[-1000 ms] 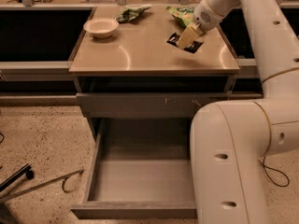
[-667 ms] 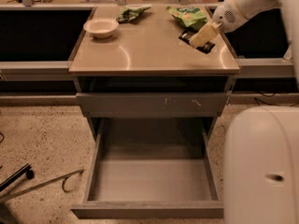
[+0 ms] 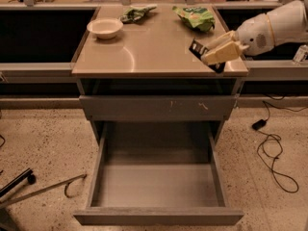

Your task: Place rxbar chocolate into middle drawer

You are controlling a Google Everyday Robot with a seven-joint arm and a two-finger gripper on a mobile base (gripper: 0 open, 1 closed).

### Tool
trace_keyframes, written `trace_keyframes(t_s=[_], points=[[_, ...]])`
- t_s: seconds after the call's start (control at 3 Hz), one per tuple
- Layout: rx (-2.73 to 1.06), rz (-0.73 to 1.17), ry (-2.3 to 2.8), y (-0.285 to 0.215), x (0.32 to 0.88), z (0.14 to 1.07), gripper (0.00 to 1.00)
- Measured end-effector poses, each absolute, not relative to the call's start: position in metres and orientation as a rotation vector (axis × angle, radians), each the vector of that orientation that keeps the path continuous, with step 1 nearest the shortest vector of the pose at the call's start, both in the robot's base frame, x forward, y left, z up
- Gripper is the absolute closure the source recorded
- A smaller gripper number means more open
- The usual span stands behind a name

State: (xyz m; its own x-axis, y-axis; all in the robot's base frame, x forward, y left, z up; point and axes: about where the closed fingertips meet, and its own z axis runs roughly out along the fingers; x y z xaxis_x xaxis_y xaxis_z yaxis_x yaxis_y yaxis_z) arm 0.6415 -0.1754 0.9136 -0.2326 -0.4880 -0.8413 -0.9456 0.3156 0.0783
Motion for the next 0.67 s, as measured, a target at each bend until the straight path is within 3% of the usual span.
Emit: trace_keyframes(t_s=[0.67], points=[[-1.332, 0.907, 1.800, -0.1362, 0.6251, 0.8826, 1.00]])
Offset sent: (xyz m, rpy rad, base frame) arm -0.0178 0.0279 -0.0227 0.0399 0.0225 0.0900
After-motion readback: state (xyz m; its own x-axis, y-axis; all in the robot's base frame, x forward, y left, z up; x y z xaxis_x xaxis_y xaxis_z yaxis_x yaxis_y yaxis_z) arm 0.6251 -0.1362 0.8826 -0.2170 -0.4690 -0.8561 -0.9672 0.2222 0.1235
